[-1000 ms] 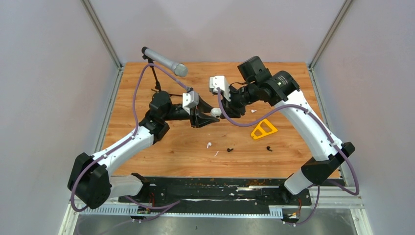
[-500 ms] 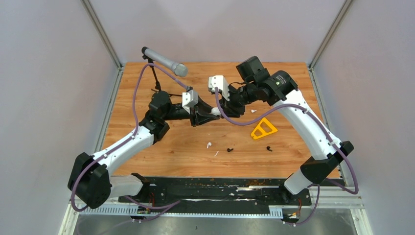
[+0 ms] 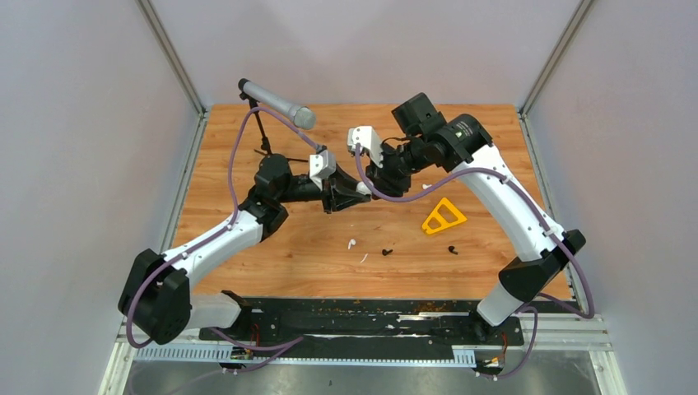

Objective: Insert the wireless bluetooth earbuds into the charging case
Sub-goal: Open the charging case.

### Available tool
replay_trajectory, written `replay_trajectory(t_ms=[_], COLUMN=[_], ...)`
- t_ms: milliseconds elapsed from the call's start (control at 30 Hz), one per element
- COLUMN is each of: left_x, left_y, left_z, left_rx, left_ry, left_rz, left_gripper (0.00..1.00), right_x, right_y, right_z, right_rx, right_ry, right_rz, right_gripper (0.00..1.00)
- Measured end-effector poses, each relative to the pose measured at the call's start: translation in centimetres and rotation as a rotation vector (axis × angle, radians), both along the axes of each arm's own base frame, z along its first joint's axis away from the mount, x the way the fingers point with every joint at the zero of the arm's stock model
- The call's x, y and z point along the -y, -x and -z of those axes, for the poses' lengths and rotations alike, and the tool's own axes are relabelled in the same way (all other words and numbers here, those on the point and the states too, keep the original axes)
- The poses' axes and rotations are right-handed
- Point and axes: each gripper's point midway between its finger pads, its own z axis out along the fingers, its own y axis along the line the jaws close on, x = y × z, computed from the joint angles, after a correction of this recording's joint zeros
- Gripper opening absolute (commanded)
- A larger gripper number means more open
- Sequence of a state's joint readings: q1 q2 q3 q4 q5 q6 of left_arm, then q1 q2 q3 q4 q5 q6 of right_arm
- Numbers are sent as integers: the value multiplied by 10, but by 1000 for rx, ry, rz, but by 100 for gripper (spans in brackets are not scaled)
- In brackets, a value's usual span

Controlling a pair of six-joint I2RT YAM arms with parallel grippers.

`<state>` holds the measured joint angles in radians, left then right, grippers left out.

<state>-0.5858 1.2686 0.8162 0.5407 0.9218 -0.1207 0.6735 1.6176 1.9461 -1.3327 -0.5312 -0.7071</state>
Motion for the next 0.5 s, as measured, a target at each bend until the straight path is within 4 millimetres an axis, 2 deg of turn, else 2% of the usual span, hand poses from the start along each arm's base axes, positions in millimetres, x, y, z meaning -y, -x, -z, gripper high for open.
replay_trajectory(t_ms=[67,133,333,500], left_x=[0,0,0,1], left_y=[0,-1,-1,-3], left_z=[2,3,-1,-3], left_rx=[-7,-4,15,33], left_ry=[1,7,31,42], left_rz=[0,-1,3,-2], left_gripper=[0,0,0,0], right_x=[0,0,-6,-2], right_y=[0,-2,-14,-19], right_z=[2,3,-1,-2], right_rx=[-12,-22,-36,-95], right_ry=[11,18,23,20], right_rz=[5,13,43,80], right_gripper=[41,51,56,58])
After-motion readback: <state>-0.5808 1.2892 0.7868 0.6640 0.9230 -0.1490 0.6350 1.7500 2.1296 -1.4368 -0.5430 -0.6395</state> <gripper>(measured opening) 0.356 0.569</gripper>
